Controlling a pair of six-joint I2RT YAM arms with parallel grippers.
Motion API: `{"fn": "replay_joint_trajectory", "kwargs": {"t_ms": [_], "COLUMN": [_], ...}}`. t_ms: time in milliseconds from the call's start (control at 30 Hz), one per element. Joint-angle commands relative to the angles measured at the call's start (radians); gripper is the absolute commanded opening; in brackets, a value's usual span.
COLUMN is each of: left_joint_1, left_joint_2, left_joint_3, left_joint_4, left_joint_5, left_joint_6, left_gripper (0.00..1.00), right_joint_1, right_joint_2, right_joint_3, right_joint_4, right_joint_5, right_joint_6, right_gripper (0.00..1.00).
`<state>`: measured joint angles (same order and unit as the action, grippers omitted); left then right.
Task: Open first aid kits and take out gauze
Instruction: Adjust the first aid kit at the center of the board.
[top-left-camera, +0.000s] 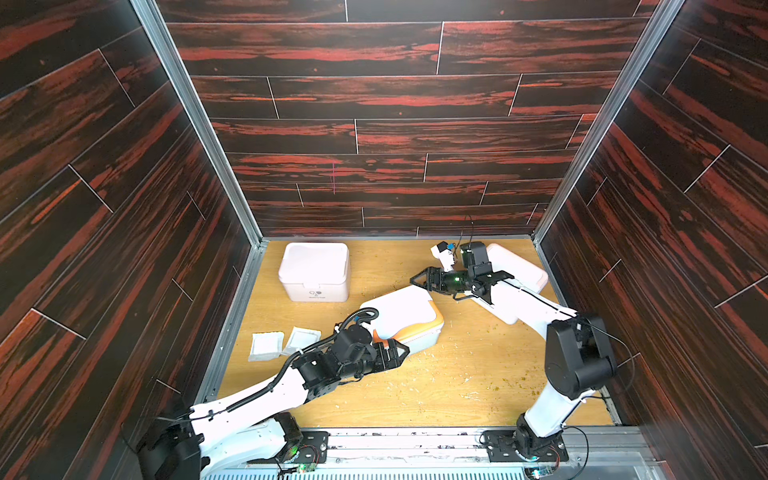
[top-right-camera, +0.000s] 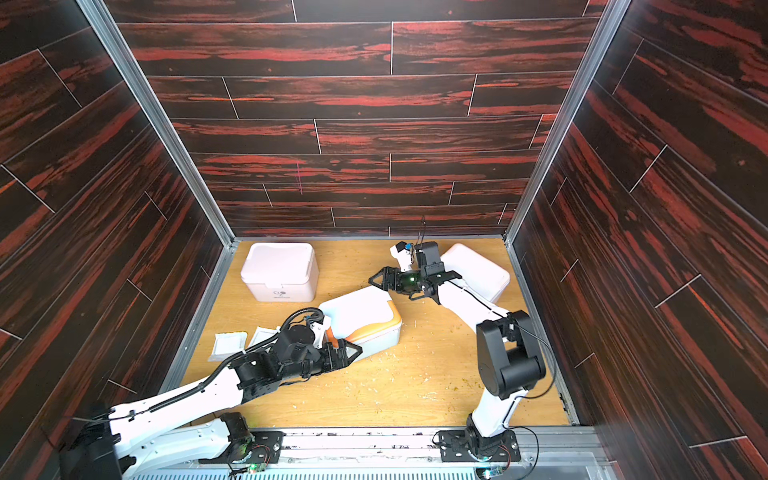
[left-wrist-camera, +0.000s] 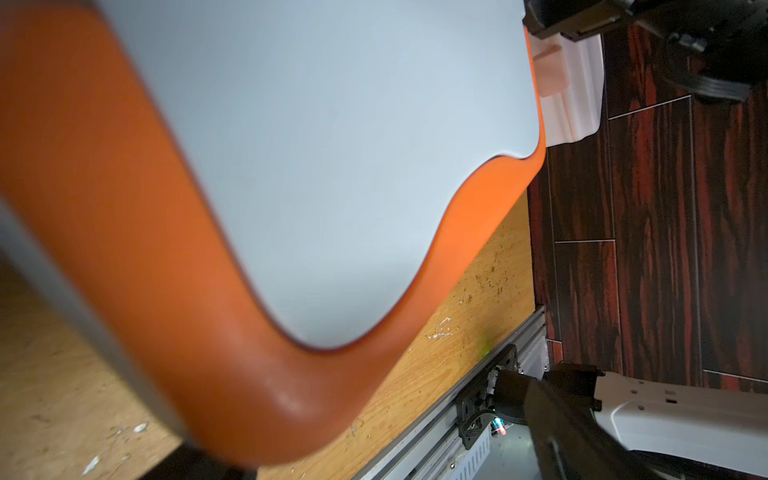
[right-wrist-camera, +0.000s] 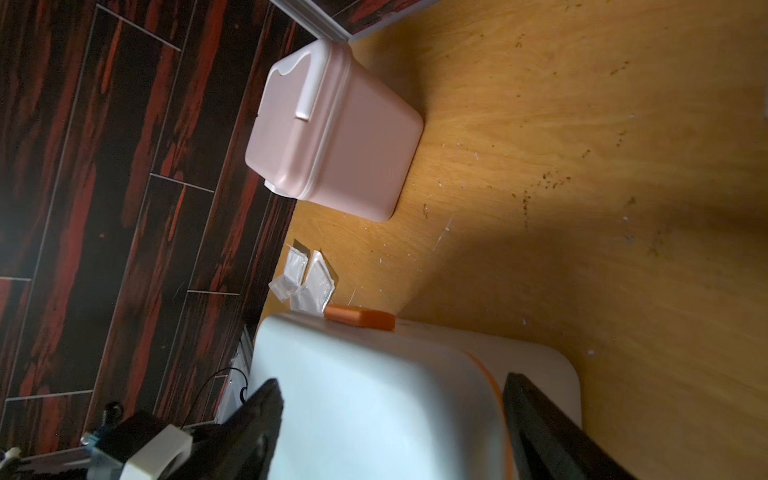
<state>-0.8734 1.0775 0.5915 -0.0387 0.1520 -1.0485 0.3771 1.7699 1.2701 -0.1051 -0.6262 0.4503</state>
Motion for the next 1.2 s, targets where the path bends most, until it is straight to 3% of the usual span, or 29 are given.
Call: {"fn": "replay_joint_trajectory", "kwargs": {"t_ms": [0,100,200,400,533,667,767,967,1167], "left_joint_1": [0.001,0.005,0.028,0.039,0.078,0.213,0.264,0.316,0.328], "left_joint_2": [0.01,-0.03,-0.092,-0.171,-0.129,0.04,0.196,0.47,0.629], "left_joint_3": [0.013,-0.002,0.029,0.191,0.344,0.489,0.597,0.785,0.867], "left_joint_4": [0.086,0.077,-0.022,-0.347,-0.512,-0.569,-0.548,-0.499,-0.526], "left_joint_5": [-0.018,-0.078,-0.067,-0.057,-0.146,-0.11,-0.076,-0.032,0.071], "left_joint_6": [-0.02,-0.02,0.023,0.145,0.266,0.395,0.457,0.525,0.563], "left_gripper": [1.0,1.0,1.0,1.0,1.0,1.0,1.0,1.0,1.0], "right_joint_1": [0.004,0.006,0.004,-0.002,-0.003,-0.003,-0.001,0.006,0.035], "right_joint_2": [0.045,0.011,-0.051,-0.185,-0.307,-0.443,-0.532,-0.664,-0.674], "right_joint_3": [0.039,-0.002,-0.055,-0.114,-0.201,-0.335,-0.427,-0.576,-0.653], "right_joint_4": [0.026,0.0,-0.063,-0.175,-0.174,-0.126,-0.099,-0.069,0.04], "right_joint_5": [-0.096,-0.062,0.069,0.275,0.35,0.286,0.194,0.085,-0.046], "right_joint_6": [-0.018,-0.022,-0.027,-0.034,-0.017,0.027,0.058,0.106,0.194], "right_gripper": [0.83,0.83,0.84,0.88,0.93,0.93,0.91,0.89,0.87]}}
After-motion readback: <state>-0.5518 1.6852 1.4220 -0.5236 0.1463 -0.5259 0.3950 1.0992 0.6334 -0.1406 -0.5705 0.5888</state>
